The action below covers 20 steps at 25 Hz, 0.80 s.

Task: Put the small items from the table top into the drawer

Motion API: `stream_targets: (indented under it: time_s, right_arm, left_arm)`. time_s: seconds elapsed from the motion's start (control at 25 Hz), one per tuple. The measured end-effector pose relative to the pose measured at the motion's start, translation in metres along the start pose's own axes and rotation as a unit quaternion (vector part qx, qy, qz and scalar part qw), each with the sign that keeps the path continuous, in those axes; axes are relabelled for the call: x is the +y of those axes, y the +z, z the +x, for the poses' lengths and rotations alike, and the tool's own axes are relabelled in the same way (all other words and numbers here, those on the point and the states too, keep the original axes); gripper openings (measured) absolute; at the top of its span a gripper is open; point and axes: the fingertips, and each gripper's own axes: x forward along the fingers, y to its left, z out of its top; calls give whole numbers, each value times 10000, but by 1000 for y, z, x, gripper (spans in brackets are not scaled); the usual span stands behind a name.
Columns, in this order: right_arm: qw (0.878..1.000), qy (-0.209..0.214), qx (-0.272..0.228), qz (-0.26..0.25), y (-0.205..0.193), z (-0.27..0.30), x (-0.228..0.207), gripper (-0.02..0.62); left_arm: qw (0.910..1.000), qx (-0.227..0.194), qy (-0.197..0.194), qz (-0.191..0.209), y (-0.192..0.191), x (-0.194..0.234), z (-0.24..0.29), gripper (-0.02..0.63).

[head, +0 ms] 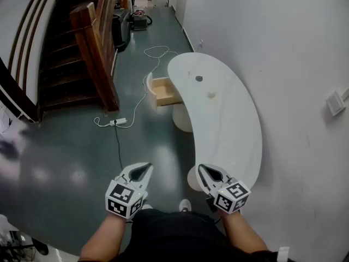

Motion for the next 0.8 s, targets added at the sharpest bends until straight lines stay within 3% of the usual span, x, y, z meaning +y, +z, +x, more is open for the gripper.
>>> stream_targets:
  time_s: [0.48, 0.8]
  right_arm:
    - [10000, 25, 10, -61, -3, 2, 7, -2]
    - [9989, 384, 72, -246, -8, 19, 46, -2]
  left_arm:
    - [10000, 17, -76, 13, -1, -1, -2, 14]
    - [9992, 217, -267, -178, -15, 5, -3, 14]
